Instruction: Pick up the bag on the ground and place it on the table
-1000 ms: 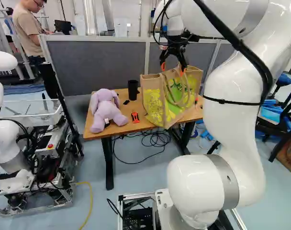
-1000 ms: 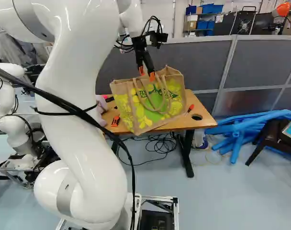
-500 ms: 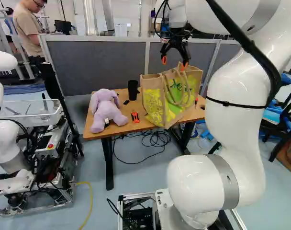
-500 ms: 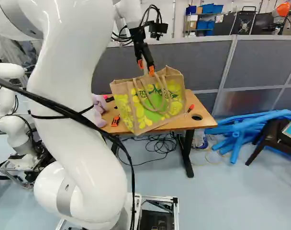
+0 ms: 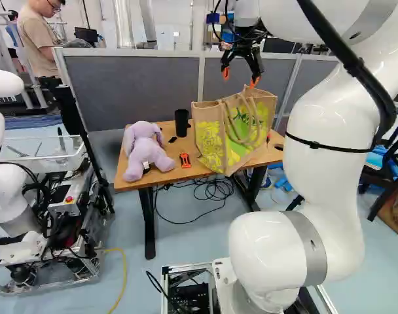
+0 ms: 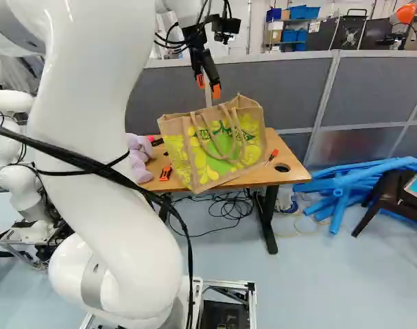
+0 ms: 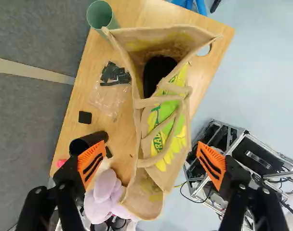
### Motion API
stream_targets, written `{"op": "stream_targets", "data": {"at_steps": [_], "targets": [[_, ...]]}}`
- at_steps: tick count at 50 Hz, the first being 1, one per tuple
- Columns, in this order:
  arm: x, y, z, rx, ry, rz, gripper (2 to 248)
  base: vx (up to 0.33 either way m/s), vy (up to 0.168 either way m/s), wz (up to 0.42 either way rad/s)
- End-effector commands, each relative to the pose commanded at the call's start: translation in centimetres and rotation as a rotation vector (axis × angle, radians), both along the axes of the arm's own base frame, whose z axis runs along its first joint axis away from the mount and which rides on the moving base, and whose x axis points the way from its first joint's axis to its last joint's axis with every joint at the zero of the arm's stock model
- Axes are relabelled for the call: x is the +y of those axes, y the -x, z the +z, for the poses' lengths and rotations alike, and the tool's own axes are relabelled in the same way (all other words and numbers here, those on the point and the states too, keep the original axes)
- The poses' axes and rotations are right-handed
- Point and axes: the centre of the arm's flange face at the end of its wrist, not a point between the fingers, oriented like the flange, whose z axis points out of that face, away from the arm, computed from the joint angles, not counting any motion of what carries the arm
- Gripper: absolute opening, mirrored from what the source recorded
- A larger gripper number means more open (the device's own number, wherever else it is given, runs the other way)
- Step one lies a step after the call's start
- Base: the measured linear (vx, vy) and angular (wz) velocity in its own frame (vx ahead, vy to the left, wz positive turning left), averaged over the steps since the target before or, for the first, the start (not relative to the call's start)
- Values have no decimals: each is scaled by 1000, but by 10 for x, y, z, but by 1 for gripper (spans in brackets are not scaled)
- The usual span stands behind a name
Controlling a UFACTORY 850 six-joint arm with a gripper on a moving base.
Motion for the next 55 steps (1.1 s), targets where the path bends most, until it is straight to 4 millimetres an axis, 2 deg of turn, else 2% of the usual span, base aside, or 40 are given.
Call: {"op": "stream_targets", "data": {"at_steps": [55], "targets": [[0, 2, 4, -8, 1, 0, 247, -8, -1, 0]]}}
